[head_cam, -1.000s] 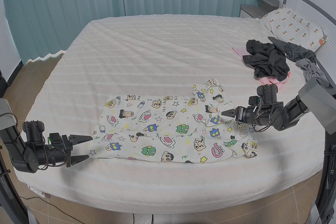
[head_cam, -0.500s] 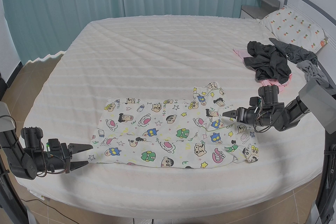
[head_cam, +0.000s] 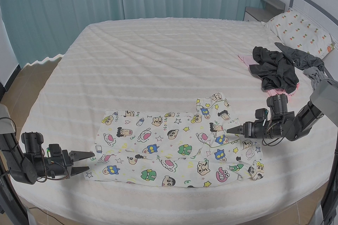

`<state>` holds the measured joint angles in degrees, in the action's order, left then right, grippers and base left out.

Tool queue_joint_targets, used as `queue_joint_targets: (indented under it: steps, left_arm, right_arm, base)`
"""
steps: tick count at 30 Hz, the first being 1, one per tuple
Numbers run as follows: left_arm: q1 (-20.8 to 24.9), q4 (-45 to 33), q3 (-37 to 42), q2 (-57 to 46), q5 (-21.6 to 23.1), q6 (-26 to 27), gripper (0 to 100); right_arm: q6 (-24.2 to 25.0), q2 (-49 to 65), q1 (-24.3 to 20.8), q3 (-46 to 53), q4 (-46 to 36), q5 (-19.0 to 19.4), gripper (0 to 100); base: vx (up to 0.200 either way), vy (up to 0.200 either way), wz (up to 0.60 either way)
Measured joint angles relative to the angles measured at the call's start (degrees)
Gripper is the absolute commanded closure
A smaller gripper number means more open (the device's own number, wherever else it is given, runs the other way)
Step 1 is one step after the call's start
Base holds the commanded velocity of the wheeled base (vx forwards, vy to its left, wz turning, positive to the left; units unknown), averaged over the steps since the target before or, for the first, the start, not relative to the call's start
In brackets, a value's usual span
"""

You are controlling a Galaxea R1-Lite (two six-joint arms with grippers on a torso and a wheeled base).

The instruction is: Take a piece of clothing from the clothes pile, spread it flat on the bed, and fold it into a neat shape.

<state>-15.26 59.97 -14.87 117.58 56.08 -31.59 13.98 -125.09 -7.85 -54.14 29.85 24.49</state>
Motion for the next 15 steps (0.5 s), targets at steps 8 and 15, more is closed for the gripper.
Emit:
queue_joint_targets:
  steps: [8,15]
  left_arm:
    - [0.0,0.0,0.8,0.1,-0.1,1.1,0]
    - [-0.4,0.0,0.9,0.2,-0.2,1.2,0]
  right_arm:
    - [-1.1,0.9,0.0,2.2,1.5,3.5,0]
    - [-1.1,-2.5,0.1,-0.2,3.4,3.8,0]
  base:
    - [0.000,0.000,0.00]
    - [0.000,0.000,0.00]
